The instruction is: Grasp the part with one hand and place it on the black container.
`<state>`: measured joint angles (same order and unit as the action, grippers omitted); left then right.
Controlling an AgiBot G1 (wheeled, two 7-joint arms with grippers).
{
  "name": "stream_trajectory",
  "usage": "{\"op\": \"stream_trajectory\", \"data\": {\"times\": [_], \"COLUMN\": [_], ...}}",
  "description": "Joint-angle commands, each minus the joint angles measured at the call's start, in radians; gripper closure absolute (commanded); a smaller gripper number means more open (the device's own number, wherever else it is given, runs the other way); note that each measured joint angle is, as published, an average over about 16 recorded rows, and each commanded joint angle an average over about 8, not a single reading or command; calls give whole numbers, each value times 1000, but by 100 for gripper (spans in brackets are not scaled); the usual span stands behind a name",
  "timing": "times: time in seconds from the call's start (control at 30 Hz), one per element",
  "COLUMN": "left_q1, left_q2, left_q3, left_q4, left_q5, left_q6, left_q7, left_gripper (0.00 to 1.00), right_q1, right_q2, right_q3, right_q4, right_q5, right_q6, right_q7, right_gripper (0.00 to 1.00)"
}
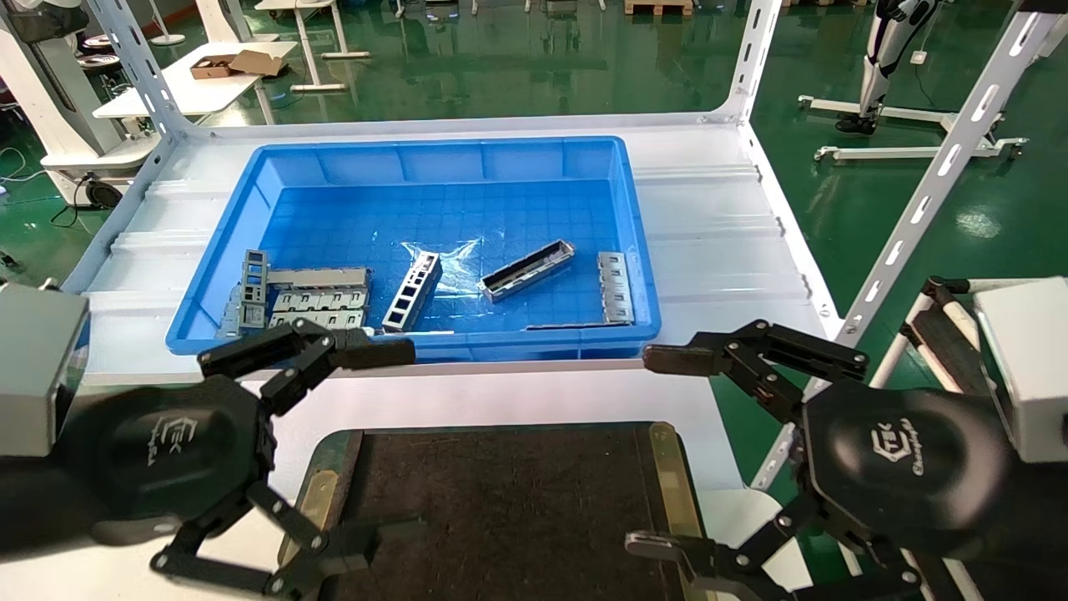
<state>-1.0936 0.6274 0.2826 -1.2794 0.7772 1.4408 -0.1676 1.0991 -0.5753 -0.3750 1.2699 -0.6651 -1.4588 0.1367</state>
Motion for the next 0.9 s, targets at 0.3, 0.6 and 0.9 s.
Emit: {"op": "stream_trajectory", "data": {"times": [0.3,0.6,0.9], "left_q1": [-26,-100,-217], "left_q2": [63,160,300], "left_q3": [28,83,157], "left_q4": [-7,41,220], "left_q5": [110,270,436], "left_q6": [-133,-294,-421], "left_q7": [10,-2,9], "left_gripper": [0,0,0], "right_q1": [0,0,0], "right_q2": [0,0,0], "right_q3": [0,0,0], "right_q4": [0,0,0], "right_q5": [0,0,0], "right_q6": [0,0,0], "right_q7": [0,0,0], "right_gripper": [0,0,0]}}
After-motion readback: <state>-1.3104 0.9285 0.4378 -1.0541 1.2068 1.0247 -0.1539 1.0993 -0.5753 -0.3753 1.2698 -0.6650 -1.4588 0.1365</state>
